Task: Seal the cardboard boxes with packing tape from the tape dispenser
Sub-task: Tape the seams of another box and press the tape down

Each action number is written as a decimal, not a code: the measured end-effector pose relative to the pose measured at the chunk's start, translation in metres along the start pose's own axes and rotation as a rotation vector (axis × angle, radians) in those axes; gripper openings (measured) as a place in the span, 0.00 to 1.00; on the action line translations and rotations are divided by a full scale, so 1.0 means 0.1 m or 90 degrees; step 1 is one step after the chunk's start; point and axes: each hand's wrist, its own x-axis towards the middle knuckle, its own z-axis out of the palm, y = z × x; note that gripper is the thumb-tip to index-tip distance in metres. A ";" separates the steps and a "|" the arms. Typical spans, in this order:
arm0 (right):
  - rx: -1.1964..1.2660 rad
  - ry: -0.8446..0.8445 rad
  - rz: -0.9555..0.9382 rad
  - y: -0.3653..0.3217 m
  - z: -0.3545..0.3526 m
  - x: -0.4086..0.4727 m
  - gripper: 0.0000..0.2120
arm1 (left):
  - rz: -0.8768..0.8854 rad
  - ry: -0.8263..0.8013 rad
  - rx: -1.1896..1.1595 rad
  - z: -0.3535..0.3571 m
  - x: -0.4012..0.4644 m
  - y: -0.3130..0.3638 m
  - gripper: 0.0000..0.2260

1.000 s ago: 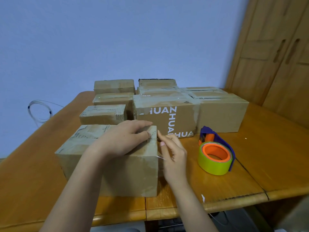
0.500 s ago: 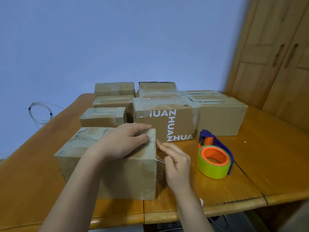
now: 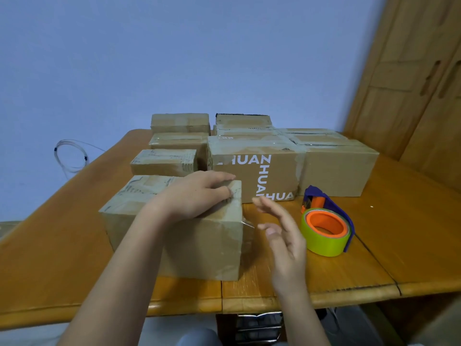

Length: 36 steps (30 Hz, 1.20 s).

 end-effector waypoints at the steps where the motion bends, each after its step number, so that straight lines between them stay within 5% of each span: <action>1: -0.022 -0.018 -0.010 -0.03 0.01 -0.04 0.17 | -0.002 -0.002 -0.002 0.00 0.00 0.00 0.19; 14: -0.048 0.014 0.012 -0.15 0.22 -0.09 0.02 | -0.012 0.002 -0.049 0.01 0.01 -0.02 0.19; 28: 0.050 -0.064 0.081 -0.05 0.10 0.11 0.03 | 0.037 -0.010 0.084 0.00 0.05 -0.04 0.21; 36: 0.205 -0.105 0.233 0.01 0.07 0.19 0.29 | 0.044 -0.021 0.136 0.03 0.10 -0.06 0.23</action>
